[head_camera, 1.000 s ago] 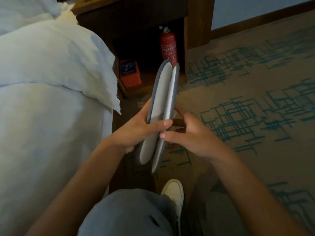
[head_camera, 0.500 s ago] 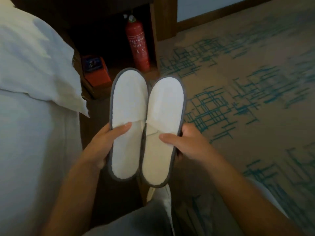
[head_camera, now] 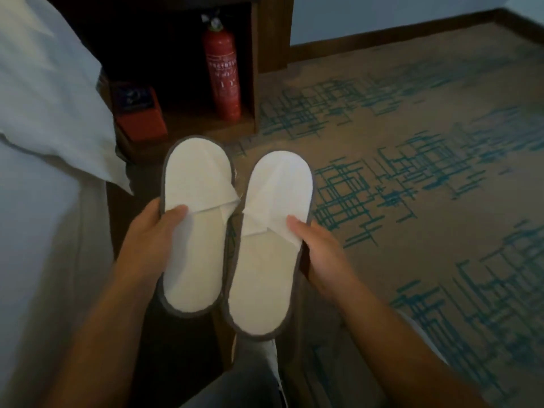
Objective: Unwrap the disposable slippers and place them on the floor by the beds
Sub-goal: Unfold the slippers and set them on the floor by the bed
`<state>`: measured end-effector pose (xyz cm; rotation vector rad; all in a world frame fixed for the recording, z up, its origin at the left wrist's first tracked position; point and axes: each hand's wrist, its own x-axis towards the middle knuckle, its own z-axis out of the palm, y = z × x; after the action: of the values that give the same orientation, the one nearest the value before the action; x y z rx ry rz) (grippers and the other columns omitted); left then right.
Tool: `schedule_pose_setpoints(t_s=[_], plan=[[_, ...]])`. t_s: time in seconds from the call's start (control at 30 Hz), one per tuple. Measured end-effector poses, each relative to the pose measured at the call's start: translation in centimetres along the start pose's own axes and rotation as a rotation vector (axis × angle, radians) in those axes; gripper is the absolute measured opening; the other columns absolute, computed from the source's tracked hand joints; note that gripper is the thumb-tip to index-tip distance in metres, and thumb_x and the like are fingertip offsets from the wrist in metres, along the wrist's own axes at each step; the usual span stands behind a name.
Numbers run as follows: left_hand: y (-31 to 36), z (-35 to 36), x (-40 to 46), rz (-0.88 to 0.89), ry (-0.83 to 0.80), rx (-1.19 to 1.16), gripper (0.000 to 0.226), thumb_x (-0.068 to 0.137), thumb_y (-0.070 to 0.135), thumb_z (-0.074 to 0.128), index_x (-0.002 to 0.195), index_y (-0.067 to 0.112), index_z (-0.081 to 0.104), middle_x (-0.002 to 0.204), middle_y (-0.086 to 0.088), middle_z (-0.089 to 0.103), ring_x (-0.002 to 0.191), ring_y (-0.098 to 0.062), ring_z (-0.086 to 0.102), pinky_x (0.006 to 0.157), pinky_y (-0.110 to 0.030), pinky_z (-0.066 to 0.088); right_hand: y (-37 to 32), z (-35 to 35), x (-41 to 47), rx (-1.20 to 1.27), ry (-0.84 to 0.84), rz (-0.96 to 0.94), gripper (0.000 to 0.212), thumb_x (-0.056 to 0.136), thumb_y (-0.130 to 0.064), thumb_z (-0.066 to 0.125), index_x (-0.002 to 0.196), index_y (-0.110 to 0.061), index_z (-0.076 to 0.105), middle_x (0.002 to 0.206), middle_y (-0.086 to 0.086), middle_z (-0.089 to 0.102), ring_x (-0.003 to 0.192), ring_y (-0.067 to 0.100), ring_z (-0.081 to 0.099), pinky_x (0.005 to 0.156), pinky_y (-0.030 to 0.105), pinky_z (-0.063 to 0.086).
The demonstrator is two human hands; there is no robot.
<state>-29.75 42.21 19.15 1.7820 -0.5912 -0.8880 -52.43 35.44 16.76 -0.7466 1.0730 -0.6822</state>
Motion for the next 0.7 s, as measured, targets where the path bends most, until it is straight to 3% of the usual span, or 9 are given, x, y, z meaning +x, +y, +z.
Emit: schedule_pose_setpoints(t_s=[0.13,0.2,0.3,0.37,0.5,0.6,0.7], plan=[[0.2,0.4,-1.0,0.194,-0.057,0.151,0.067,0.1,0.029,0.058,0.154,0.048,0.023,0.134,0.016,0.045,0.104,-0.008,0.055,0.081,-0.027,0.043,0.6,-0.4,0.2,0.135,-0.065,-0.025,0.017,0.093,-0.019,0.063,0.107,-0.016,0.071,0.119,0.011,0.074,0.12,0.033,0.064,0.108,0.048,0.048],[0.5,0.9,-1.4,0.278,-0.086,0.199,0.059,0.102,0.026,0.055,0.149,0.05,0.031,0.133,0.023,0.043,0.102,0.0,0.051,0.08,-0.021,0.041,0.7,-0.3,0.4,0.185,-0.062,-0.054,0.024,0.085,-0.025,0.067,0.107,-0.017,0.072,0.118,0.008,0.075,0.121,0.031,0.063,0.108,0.045,0.048],[0.8,1.9,-1.7,0.354,-0.163,0.24,0.032,0.103,0.027,0.052,0.125,0.048,0.057,0.112,0.038,0.053,0.099,0.014,0.053,0.084,-0.019,0.042,1.0,0.0,0.8,0.199,-0.061,-0.052,0.031,0.078,-0.033,0.07,0.104,-0.017,0.076,0.119,0.008,0.074,0.118,0.031,0.064,0.107,0.046,0.048],[0.8,2.3,-1.8,0.364,-0.201,0.219,0.024,0.101,0.029,0.053,0.115,0.045,0.064,0.104,0.043,0.062,0.1,0.022,0.056,0.084,-0.016,0.043,1.3,0.6,0.8,0.179,-0.05,-0.048,0.03,0.079,-0.035,0.071,0.103,-0.017,0.077,0.115,0.006,0.075,0.112,0.027,0.066,0.104,0.044,0.051],[1.0,2.5,-1.7,0.326,-0.285,0.16,0.02,0.091,0.05,0.062,0.11,0.05,0.062,0.105,0.033,0.068,0.102,0.007,0.065,0.082,-0.018,0.053,1.9,1.2,0.8,0.158,0.002,-0.069,0.026,0.082,-0.038,0.073,0.1,-0.021,0.079,0.116,0.007,0.075,0.114,0.028,0.066,0.107,0.05,0.049],[0.7,2.8,-2.1,0.234,-0.478,0.24,0.026,0.086,0.037,0.067,0.107,0.05,0.058,0.095,0.034,0.069,0.092,0.008,0.068,0.062,-0.011,0.056,1.7,1.1,0.6,0.148,0.019,-0.096,0.034,0.072,-0.045,0.076,0.1,-0.025,0.079,0.116,0.004,0.074,0.116,0.028,0.066,0.104,0.052,0.051],[0.4,2.7,-2.2,0.229,-0.518,0.227,0.022,0.088,0.026,0.067,0.107,0.038,0.065,0.097,0.033,0.071,0.095,0.007,0.069,0.066,-0.01,0.056,1.2,0.7,0.6,0.131,0.036,-0.125,0.026,0.075,-0.045,0.075,0.093,-0.026,0.081,0.11,0.004,0.077,0.113,0.03,0.068,0.103,0.054,0.051]])
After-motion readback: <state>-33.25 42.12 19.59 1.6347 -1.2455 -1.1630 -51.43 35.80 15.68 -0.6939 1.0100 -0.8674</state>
